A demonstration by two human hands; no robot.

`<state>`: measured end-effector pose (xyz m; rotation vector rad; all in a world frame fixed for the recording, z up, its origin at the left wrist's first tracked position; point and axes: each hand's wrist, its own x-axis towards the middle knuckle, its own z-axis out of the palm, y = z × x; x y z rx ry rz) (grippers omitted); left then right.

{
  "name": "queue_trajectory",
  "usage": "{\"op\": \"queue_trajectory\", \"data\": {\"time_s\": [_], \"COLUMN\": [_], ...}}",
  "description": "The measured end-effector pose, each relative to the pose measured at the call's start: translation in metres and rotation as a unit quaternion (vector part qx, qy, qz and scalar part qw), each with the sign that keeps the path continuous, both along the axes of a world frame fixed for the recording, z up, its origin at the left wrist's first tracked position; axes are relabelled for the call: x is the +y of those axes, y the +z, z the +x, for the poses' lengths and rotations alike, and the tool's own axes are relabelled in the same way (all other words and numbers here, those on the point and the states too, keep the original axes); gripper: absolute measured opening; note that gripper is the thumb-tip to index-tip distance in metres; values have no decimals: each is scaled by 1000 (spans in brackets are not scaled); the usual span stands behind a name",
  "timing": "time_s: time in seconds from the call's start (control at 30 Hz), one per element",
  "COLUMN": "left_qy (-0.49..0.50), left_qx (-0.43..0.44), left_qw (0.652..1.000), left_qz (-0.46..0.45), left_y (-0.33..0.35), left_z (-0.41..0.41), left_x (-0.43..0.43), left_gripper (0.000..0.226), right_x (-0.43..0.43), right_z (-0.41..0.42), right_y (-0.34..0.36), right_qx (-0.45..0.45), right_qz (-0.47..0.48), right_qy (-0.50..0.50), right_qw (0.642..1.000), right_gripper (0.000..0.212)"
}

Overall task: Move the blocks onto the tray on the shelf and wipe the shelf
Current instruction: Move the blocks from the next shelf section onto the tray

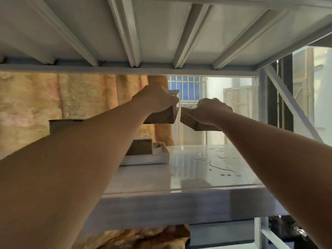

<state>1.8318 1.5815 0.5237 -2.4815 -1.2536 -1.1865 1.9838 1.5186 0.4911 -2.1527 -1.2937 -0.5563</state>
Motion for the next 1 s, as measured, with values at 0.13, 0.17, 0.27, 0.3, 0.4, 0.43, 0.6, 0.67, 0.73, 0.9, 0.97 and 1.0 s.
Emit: {"op": "queue_trajectory", "data": {"time_s": [0.13, 0.17, 0.27, 0.3, 0.4, 0.43, 0.6, 0.67, 0.73, 0.9, 0.97, 1.0], "left_qy": [71, 84, 116, 125, 131, 121, 76, 92, 109, 121, 120, 119], "left_qx": [-3, -8, -30, -37, -25, -24, -61, -35, -4, 48, 58, 62], "left_qw": [997, 996, 993, 991, 991, 992, 993, 992, 990, 987, 987, 987], "left_qz": [-6, -12, -13, -10, -18, -24, -64, -77, -94, -91, -89, -93], "left_y": [8, 8, 2, -1, -10, -11, -12, -13, -14, -22, -26, -28], "left_z": [-53, -66, -100, -108, -121, -122, -121, -122, -122, -121, -119, -119], "left_x": [12, 15, 18, 19, 23, 25, 25, 27, 27, 25, 27, 30], "left_gripper": [60, 64, 72, 72, 71, 70, 69, 69, 65, 56, 56, 57], "right_x": [17, 22, 36, 40, 55, 60, 70, 70, 72, 73, 72, 72], "right_z": [-43, -54, -83, -92, -119, -126, -144, -144, -143, -140, -141, -141], "right_y": [9, 10, 10, 8, 0, -2, -4, -3, -3, -1, -1, -1], "right_qx": [27, 36, 42, 48, 32, 20, 20, 36, 46, 33, 41, 44], "right_qz": [6, 0, -7, -7, -8, -8, -6, -8, -10, -17, -22, -22], "right_qy": [48, 65, 91, 99, 87, 75, 51, 48, 48, 34, 29, 27], "right_qw": [998, 997, 995, 994, 996, 997, 998, 998, 998, 999, 998, 998], "right_gripper": [59, 53, 41, 43, 62, 66, 61, 63, 64, 61, 63, 64]}}
